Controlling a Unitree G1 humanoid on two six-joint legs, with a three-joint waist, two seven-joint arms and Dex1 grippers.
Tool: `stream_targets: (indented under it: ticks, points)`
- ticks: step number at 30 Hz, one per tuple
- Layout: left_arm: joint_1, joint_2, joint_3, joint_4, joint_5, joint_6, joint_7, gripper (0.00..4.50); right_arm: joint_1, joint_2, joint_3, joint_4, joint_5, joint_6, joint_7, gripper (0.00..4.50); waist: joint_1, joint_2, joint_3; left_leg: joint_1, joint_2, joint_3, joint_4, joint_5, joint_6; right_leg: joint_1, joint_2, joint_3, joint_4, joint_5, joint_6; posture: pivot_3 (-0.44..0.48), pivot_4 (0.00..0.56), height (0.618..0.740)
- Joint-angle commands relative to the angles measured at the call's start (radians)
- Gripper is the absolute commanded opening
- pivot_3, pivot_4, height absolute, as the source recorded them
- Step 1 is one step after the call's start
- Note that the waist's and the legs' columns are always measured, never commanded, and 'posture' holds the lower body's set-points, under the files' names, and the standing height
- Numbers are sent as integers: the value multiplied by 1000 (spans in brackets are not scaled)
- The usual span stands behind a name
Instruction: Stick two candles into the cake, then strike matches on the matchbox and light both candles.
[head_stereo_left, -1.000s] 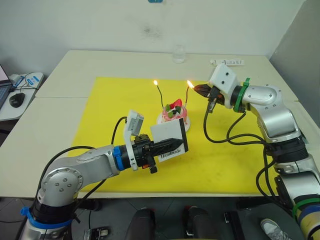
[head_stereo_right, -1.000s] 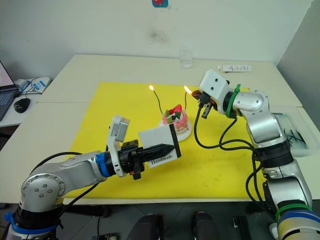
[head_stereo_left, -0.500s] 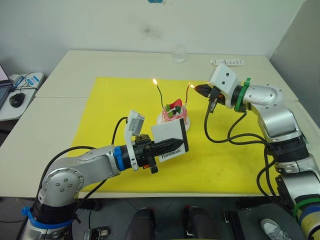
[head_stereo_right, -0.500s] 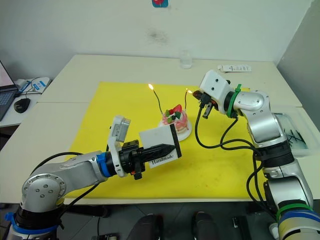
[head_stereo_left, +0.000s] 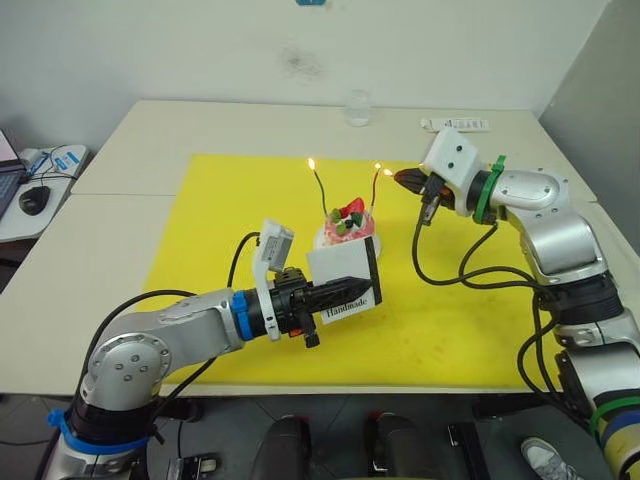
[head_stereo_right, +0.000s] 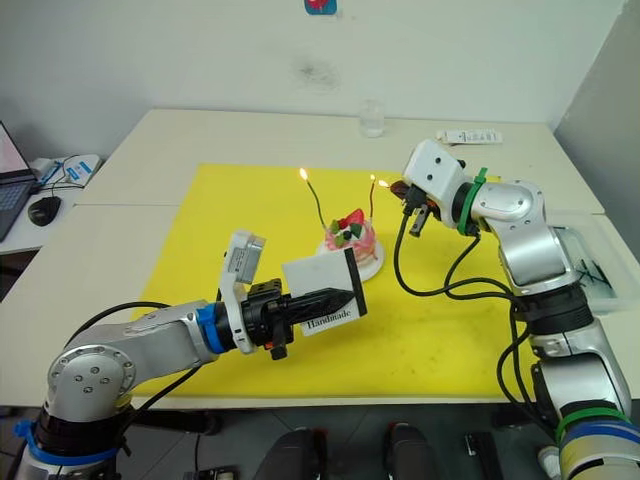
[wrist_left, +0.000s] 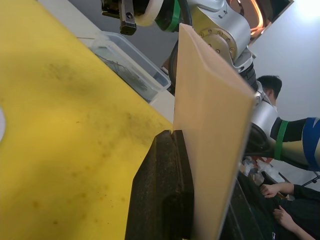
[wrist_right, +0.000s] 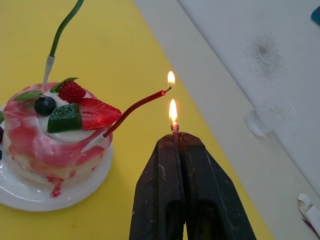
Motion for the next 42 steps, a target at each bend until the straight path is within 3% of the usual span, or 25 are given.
stream_targets:
  ticks: [1, 4, 13, 24, 28, 37, 42]
  points:
    - [-7, 11, 2, -42, 17, -9, -32, 0, 51, -98, -90, -96, 2, 26, 12, 9, 4, 0, 0, 0, 0, 0, 0, 0, 0, 0, 0, 0, 0, 0, 0, 0, 150, 740]
    - [-10, 37, -21, -70, 114, -13, -103, 0, 135, -171, -146, -161, 5, 81, -2, 9, 5, 0, 0, -1, -1, 0, 0, 0, 0, 0, 0, 0, -1, -1, 0, 0, 150, 740]
    - [-80, -3, -92, -87, 299, -65, -226, 0, 344, -149, -430, -228, 14, 479, -266, 9, -2, 1, -1, 0, 0, 1, 1, 0, 0, 0, 0, 2, 0, -1, 0, 0, 150, 740]
    - [-69, -21, -109, -74, 391, -67, -310, 0, 444, -177, -529, -107, -14, 501, -417, 9, -3, 1, -1, 0, -1, 2, 0, 0, 0, 0, 1, 4, -1, -1, 2, 0, 150, 740]
    - [-66, -27, -104, -75, 402, -61, -320, 0, 440, -169, -546, -73, 2, 484, -440, 986, -6, 2, -1, 0, -1, 3, 0, 0, 0, 0, 1, 4, 0, 1, 4, 0, 150, 740]
    - [-42, -22, -88, -74, 398, -48, -334, 0, 410, -170, -535, -94, 21, 415, -470, 4316, -6, 3, -2, 0, -1, 3, 0, 0, 0, 0, 2, 5, -1, 1, 5, 0, 150, 740]
    - [-25, -16, -93, -51, 394, -11, -321, 0, 373, -145, -476, -190, 72, 352, -407, 4484, -10, 3, -2, 1, -1, 3, 0, 0, 0, 0, 2, 5, 0, 1, 5, 0, 150, 740]
